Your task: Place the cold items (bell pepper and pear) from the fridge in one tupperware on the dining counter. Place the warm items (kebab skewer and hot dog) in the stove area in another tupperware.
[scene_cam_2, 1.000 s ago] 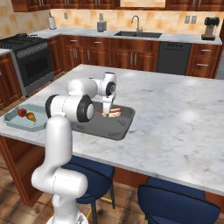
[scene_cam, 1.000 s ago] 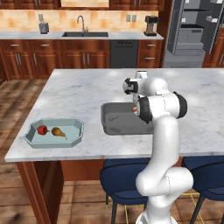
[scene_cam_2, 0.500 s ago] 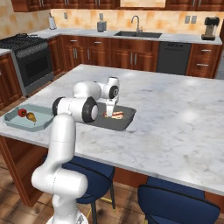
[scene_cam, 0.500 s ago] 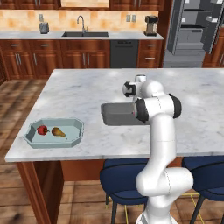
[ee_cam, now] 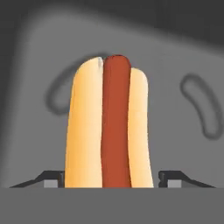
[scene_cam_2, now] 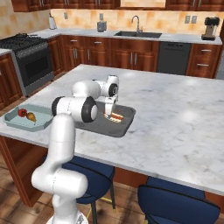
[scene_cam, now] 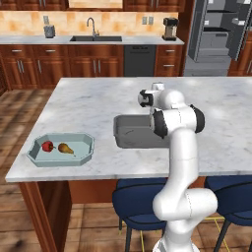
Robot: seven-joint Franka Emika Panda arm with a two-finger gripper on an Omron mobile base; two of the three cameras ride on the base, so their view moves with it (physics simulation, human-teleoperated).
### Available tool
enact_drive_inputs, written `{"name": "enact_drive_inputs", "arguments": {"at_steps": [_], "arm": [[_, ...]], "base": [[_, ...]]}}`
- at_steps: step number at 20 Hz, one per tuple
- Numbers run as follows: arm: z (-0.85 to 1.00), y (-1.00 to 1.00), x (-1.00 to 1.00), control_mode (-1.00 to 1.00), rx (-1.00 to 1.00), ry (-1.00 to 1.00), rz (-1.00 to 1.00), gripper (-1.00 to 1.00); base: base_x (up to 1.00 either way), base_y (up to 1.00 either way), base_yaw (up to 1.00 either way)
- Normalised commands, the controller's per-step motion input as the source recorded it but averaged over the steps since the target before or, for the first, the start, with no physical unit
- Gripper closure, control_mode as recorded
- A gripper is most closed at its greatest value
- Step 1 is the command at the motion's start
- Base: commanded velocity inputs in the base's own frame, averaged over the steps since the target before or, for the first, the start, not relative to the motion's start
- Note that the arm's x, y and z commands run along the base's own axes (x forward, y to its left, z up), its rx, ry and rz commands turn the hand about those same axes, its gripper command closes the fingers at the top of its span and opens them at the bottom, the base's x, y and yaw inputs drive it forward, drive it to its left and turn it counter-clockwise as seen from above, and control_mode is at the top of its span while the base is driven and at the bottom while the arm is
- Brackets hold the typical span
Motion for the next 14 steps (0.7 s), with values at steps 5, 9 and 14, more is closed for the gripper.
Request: {"name": "enact_drive_inputs", "arguments": {"at_steps": [5,9,14], "arm": [[0.28,0.06,-0.68,-1.00,-0.07,-0.02,-0.09,-1.00],[0.56,0.00,-1.00,-1.00,-0.03,-0.20,0.03,-1.00],[0.36,0.01,-1.00,-1.00,0.00,-0.09,0.55,-1.00]], "base": [[0.00,0.00,0.00],[0.00,0.00,0.00],[0.00,0.00,0.00]]}}
